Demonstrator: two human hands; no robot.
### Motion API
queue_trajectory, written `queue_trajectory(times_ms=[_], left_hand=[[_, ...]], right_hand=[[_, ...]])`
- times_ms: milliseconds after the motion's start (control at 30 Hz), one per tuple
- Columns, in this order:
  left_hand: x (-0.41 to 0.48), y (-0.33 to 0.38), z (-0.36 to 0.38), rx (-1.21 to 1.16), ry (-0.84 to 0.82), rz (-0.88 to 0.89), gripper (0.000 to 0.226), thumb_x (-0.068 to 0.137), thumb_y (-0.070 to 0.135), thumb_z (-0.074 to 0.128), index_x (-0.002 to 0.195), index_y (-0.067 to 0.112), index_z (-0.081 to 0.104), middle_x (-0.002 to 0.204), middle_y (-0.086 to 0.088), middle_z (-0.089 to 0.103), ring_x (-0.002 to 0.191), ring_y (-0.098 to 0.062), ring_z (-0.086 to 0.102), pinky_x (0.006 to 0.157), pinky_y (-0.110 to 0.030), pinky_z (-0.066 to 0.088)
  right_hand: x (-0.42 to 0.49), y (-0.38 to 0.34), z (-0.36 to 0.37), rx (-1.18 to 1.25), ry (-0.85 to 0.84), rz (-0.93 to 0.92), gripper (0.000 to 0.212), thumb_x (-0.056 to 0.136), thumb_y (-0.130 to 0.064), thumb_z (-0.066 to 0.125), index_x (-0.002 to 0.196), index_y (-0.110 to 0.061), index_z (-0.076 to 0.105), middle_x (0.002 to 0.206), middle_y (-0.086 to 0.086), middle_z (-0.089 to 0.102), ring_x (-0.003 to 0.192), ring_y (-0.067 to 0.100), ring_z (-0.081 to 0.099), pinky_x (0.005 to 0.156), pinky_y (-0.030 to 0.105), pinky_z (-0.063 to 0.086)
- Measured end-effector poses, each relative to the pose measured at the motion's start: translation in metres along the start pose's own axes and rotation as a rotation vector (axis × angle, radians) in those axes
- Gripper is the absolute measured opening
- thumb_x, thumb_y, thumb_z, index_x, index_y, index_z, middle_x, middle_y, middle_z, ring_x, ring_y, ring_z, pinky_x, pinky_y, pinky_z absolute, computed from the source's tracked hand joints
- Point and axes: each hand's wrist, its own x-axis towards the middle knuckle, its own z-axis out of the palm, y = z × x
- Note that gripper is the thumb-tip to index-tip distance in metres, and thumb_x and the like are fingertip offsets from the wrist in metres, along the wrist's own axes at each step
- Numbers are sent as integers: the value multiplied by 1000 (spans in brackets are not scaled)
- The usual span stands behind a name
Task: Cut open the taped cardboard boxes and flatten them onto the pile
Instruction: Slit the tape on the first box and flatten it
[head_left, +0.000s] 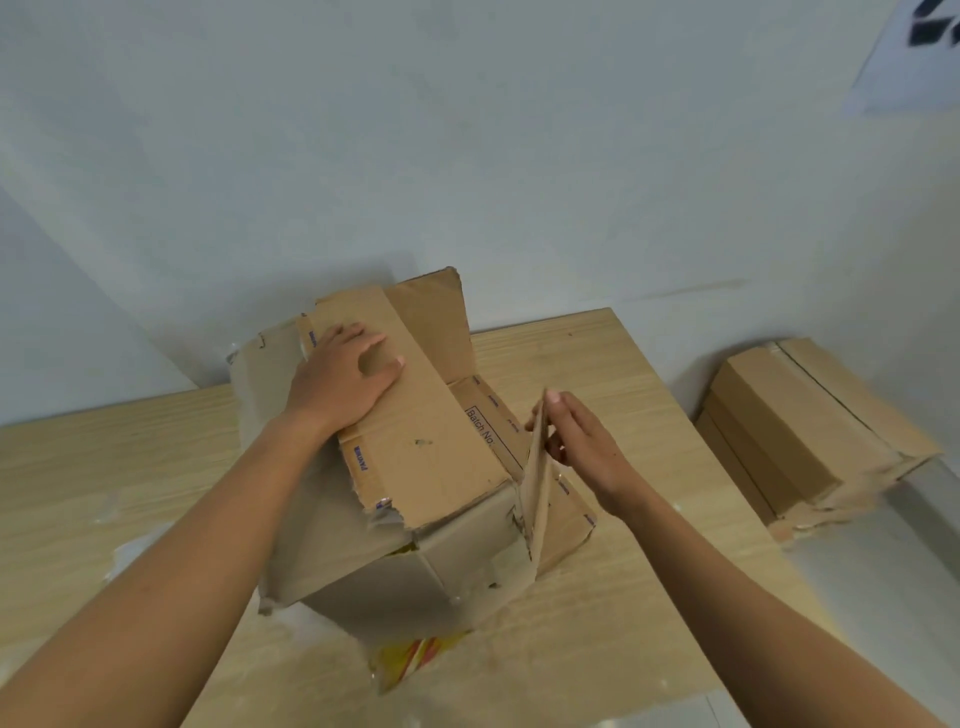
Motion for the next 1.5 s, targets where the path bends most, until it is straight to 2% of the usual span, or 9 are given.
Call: queue_trajectory(times_ms=[200,333,433,533,667,867,1100,1333,1500], left_hand=[[-2,7,1,-160,288,-51,44,90,35,59,130,17,55,145,-4,42,137,-24,33,112,-41,26],[-3,18,-10,-640,570,-253,60,85,20,59,140,10,38,144,-10,37,131,-25,38,109,-32,32],[-1,25,-18,-1215,426,-519,89,69,35,63,146,17,22,140,-14,42,116,-28,55,93,-35,49],[-25,52,-19,-1491,101,-453,82,66,36,69,136,13,35,115,-11,57,90,-21,61,69,-29,52],[-55,103,-3,-1256,-36,-123,70,80,41,62,142,26,34,139,3,49,128,-14,44,114,-41,29],[-54,137,17,-879,30,-4,93,79,64,41,154,23,2,161,5,4,147,-10,4,121,-41,8],[-40,167,43,-474,84,21,79,93,58,40,153,23,2,161,-7,-6,147,-22,-11,113,-55,-8],[-47,150,36,-552,-88,145,61,98,52,36,151,24,25,159,2,20,147,-14,10,120,-44,-1],[-77,91,3,-566,-150,147,56,95,43,51,146,25,37,152,10,34,139,-4,27,106,-17,18]], right_hand=[[-30,2,-23,105,143,31,40,86,-46,60,84,-7,52,78,3,50,60,10,52,63,27,51],[-45,4,-25,100,230,63,46,86,-44,62,91,1,53,86,8,56,60,9,58,64,28,57],[-51,3,-26,94,262,75,47,86,-44,63,94,2,55,92,11,58,62,12,61,67,31,58],[-55,1,-26,55,293,95,47,85,-47,61,90,-1,55,87,6,56,65,12,58,65,31,55],[-59,2,-31,-80,312,89,42,85,-52,60,77,-11,53,78,-4,52,73,11,48,64,24,37],[-63,0,-37,-123,342,-77,30,92,-46,52,80,-21,64,85,-6,66,88,4,58,85,30,37],[-64,-23,-21,47,218,-252,68,86,-72,23,99,-19,63,90,3,64,88,11,59,82,22,44],[-50,-17,-19,-27,327,-132,30,92,-31,58,69,-16,49,64,-8,43,59,5,38,57,21,32],[-39,-7,-31,-158,228,-57,34,89,-36,62,78,-5,54,72,-3,51,65,8,44,60,22,36]])
